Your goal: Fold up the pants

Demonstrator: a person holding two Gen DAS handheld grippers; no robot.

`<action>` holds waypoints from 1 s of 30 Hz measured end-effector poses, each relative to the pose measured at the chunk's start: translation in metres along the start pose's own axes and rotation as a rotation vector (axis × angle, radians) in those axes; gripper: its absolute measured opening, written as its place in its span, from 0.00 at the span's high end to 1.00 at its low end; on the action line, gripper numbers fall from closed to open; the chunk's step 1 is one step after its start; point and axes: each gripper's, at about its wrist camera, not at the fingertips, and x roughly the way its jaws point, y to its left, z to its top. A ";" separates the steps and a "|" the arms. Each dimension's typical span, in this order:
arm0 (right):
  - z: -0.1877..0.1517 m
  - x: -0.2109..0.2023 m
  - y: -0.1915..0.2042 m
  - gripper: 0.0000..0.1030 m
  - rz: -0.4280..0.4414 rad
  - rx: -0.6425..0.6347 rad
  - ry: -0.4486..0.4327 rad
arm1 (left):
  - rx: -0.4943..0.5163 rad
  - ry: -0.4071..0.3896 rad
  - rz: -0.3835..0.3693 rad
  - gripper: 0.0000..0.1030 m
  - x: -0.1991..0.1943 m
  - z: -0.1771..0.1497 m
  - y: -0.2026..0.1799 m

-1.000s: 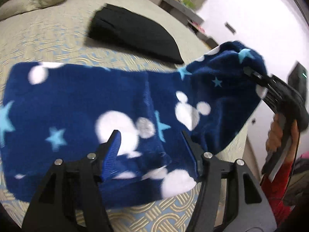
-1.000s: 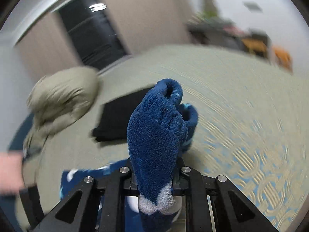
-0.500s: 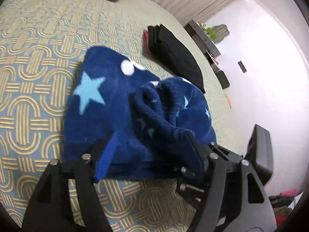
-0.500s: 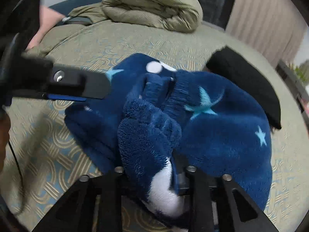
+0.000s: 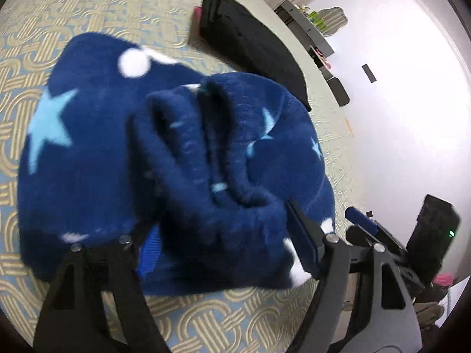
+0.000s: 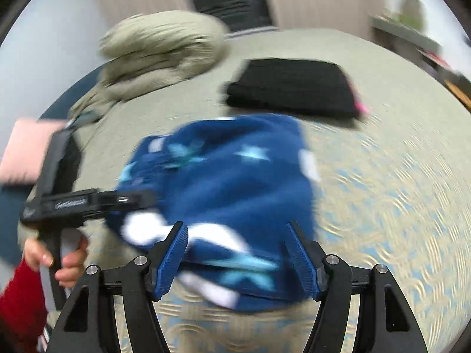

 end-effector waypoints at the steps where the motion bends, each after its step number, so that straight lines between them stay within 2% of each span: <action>1: -0.002 0.001 -0.013 0.33 -0.031 0.051 0.007 | 0.015 0.000 -0.003 0.59 0.002 0.001 -0.005; 4: -0.007 0.001 -0.039 0.33 -0.050 0.163 0.020 | 0.075 -0.036 0.059 0.69 0.002 0.004 -0.020; 7: -0.013 0.001 -0.056 0.33 -0.043 0.234 0.030 | 0.179 -0.090 0.110 0.70 -0.013 0.008 -0.044; 12: -0.009 0.002 -0.052 0.33 -0.007 0.241 0.018 | 0.304 -0.242 0.105 0.71 -0.070 0.022 -0.077; 15: 0.001 0.010 -0.042 0.31 0.033 0.219 0.018 | 0.333 -0.308 0.114 0.71 -0.100 0.029 -0.078; 17: 0.001 0.015 -0.030 0.29 0.050 0.195 0.034 | 0.316 -0.314 0.151 0.70 -0.109 0.029 -0.060; 19: 0.000 0.026 -0.016 0.29 0.065 0.163 0.066 | 0.255 -0.275 0.176 0.68 -0.104 0.026 -0.026; 23: -0.009 0.054 0.001 0.28 0.090 0.153 0.154 | 0.050 -0.120 0.273 0.64 -0.063 0.012 0.058; 24: -0.011 0.057 0.002 0.28 0.102 0.161 0.165 | 0.011 -0.114 0.264 0.59 -0.058 0.008 0.070; 26: -0.012 0.060 0.006 0.28 0.103 0.163 0.178 | -0.017 -0.177 0.232 0.53 -0.064 -0.001 0.076; 30: -0.012 0.058 0.008 0.27 0.089 0.144 0.184 | 0.052 -0.191 0.298 0.49 -0.070 -0.001 0.062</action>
